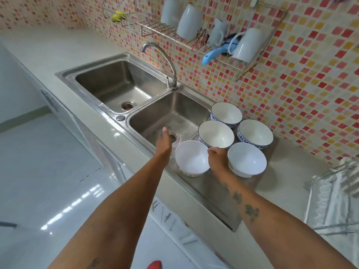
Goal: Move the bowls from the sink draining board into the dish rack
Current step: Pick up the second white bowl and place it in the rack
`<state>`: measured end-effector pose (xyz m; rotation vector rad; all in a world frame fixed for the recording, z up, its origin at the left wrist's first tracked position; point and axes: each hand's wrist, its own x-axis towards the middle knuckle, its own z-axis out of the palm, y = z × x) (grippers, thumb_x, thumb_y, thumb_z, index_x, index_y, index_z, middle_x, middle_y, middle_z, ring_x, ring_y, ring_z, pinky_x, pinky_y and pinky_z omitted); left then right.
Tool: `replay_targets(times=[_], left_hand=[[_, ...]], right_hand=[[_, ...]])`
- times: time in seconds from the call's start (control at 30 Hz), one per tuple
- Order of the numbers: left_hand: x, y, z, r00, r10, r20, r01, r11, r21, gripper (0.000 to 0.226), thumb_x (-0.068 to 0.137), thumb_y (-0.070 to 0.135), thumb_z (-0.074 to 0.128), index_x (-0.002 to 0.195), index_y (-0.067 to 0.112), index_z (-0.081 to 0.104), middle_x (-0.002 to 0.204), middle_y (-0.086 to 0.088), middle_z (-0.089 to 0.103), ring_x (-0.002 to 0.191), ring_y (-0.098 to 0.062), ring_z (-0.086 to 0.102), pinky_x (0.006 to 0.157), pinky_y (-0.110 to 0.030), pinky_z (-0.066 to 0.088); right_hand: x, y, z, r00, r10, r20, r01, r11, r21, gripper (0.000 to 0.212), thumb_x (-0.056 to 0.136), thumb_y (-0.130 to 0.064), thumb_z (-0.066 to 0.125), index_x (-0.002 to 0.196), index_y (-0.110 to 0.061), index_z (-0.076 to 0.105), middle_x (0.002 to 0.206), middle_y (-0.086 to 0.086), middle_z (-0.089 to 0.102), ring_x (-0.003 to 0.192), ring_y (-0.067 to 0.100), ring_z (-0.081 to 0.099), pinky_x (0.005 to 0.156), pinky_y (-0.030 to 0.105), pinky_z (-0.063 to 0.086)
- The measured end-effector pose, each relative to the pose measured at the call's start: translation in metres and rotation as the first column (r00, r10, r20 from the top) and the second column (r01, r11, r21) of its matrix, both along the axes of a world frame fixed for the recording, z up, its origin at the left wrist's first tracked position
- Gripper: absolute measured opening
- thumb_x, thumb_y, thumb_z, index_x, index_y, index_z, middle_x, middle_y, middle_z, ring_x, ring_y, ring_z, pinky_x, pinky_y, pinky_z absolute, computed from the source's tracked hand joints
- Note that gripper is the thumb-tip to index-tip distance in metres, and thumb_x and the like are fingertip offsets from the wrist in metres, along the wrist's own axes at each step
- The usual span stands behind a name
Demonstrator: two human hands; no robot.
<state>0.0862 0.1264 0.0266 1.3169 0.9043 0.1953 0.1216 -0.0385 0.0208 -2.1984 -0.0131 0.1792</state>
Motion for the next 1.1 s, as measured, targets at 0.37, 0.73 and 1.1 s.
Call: replay_targets(times=[0.37,0.73,1.1], left_hand=[[0.014,-0.031,-0.051,0.996,-0.086,-0.002,0.086,0.994,0.061,0.036,0.104,0.028,0.03,0.096,0.007,0.058,0.098,-0.012,0.057,0.089,-0.02,0.05,0.074,-0.026,0.037],[0.004,-0.043,-0.049,0.999,-0.041,0.034,0.037,0.994,0.103,0.04,0.105,0.022,0.032,0.11,-0.004,0.063,0.096,-0.01,0.059,0.09,-0.02,0.053,0.076,-0.026,0.037],[0.001,-0.048,-0.023,0.995,0.091,0.04,-0.091,0.996,0.0,0.042,0.105,0.032,0.028,0.117,0.006,0.059,0.111,-0.014,0.059,0.097,-0.025,0.053,0.084,-0.035,0.043]], right_hand=[[-0.01,0.008,-0.038,0.964,-0.142,-0.224,0.166,0.981,0.096,0.043,0.088,-0.001,0.042,0.13,-0.007,0.051,0.133,0.013,0.056,0.119,0.031,0.053,0.091,0.026,0.038],[-0.008,0.012,-0.041,0.956,-0.174,-0.238,0.206,0.972,0.114,0.049,0.087,0.006,0.036,0.134,-0.007,0.048,0.136,0.015,0.054,0.122,0.031,0.051,0.099,0.033,0.04],[-0.009,0.01,-0.008,0.983,-0.158,-0.093,0.178,0.942,0.285,0.045,0.084,0.008,0.036,0.121,-0.004,0.059,0.113,0.006,0.061,0.102,0.022,0.054,0.089,0.031,0.046]])
